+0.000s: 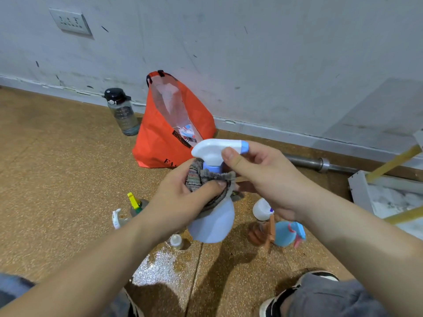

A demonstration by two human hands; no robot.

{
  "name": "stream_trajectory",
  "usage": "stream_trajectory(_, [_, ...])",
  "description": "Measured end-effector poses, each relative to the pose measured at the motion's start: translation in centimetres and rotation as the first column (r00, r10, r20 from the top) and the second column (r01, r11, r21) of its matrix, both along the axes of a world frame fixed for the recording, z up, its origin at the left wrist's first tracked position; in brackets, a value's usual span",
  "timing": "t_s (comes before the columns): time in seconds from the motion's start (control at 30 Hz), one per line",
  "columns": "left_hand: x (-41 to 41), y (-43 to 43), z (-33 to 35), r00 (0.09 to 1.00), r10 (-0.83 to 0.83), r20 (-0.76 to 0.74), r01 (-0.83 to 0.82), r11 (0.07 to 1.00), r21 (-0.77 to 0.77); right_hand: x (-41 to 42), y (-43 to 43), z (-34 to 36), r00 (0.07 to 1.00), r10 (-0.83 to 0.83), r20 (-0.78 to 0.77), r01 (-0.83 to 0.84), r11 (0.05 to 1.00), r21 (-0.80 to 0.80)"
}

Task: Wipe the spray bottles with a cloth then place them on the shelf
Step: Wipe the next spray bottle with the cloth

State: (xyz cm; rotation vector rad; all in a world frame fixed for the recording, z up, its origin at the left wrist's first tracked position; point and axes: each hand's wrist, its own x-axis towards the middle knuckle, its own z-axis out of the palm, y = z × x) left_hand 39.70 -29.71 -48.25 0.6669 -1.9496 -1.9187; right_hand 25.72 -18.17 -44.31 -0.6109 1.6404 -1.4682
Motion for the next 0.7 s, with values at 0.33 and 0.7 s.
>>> stream_trajectory(0.33, [0.5, -0.6, -1.9, 0.97, 0.204, 0.133, 0.029, 0.446, -0.894, 1.5, -0.3, 0.7, 0.973, -0.049, 0.225, 0.012, 0.986, 0.165])
stream_trajectory(0.7, [1.3, -1.3, -2.8, 0.997, -0.038, 0.071, 0.08, 0.598, -0.798, -0.6, 1.2, 0.6, 0.977, 0.11, -0.183, -0.066, 0.971, 0.231])
